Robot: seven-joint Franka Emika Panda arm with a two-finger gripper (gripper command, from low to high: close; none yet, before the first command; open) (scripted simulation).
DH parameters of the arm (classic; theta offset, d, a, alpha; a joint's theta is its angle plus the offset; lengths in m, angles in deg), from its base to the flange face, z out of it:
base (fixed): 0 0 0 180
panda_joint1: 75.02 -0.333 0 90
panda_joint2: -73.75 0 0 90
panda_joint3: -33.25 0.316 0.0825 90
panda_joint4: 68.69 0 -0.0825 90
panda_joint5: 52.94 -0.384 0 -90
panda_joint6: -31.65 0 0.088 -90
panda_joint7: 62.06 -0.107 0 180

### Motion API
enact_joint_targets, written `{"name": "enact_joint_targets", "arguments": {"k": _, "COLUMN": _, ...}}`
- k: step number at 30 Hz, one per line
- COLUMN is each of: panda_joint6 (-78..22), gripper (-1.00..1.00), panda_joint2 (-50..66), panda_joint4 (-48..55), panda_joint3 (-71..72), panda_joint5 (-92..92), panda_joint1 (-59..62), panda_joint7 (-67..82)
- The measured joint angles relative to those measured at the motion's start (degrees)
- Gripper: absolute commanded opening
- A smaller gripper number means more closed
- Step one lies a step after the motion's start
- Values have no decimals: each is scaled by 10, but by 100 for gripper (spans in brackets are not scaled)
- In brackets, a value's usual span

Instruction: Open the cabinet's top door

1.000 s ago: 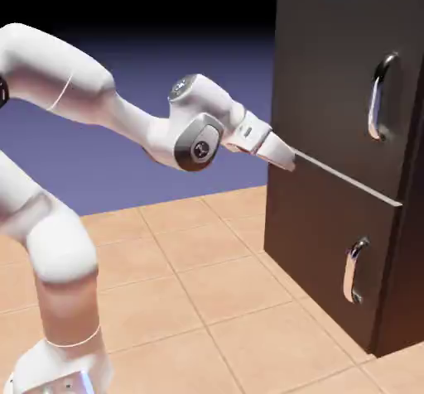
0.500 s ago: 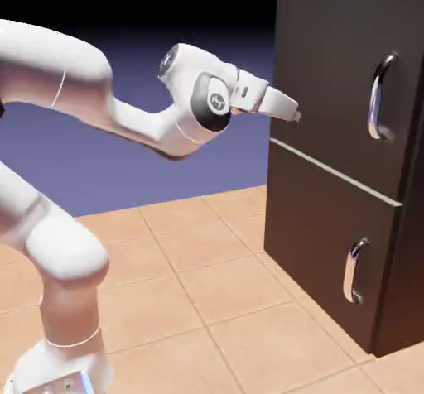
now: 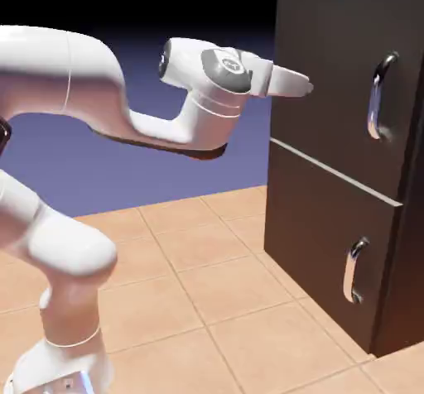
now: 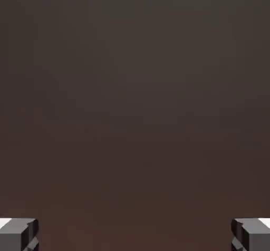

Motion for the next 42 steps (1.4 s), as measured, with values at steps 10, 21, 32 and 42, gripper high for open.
{"name": "enact_joint_targets", "arguments": {"k": 10, "panda_joint6": 3, "gripper": 0, "panda_joint2": -23, "panda_joint4": 66, "panda_joint3": -97, "panda_joint5": 249, "panda_joint1": -87, "panda_joint7": -190}}
{"name": "enact_joint_targets", "arguments": {"k": 21, "panda_joint6": 7, "gripper": 0, "panda_joint2": -48, "panda_joint4": 138, "panda_joint3": -204, "panda_joint5": 523, "panda_joint1": -183, "panda_joint7": -399}}
{"name": "enact_joint_targets", "arguments": {"k": 32, "panda_joint6": -1, "gripper": -100, "panda_joint2": -24, "panda_joint4": 240, "panda_joint3": -318, "panda_joint5": 616, "panda_joint1": -328, "panda_joint7": -467}}
{"name": "enact_joint_targets", "arguments": {"k": 42, "panda_joint6": -64, "gripper": -100, "panda_joint2": -17, "panda_joint4": 123, "panda_joint3": -192, "panda_joint5": 553, "panda_joint1": -162, "panda_joint7": -461}}
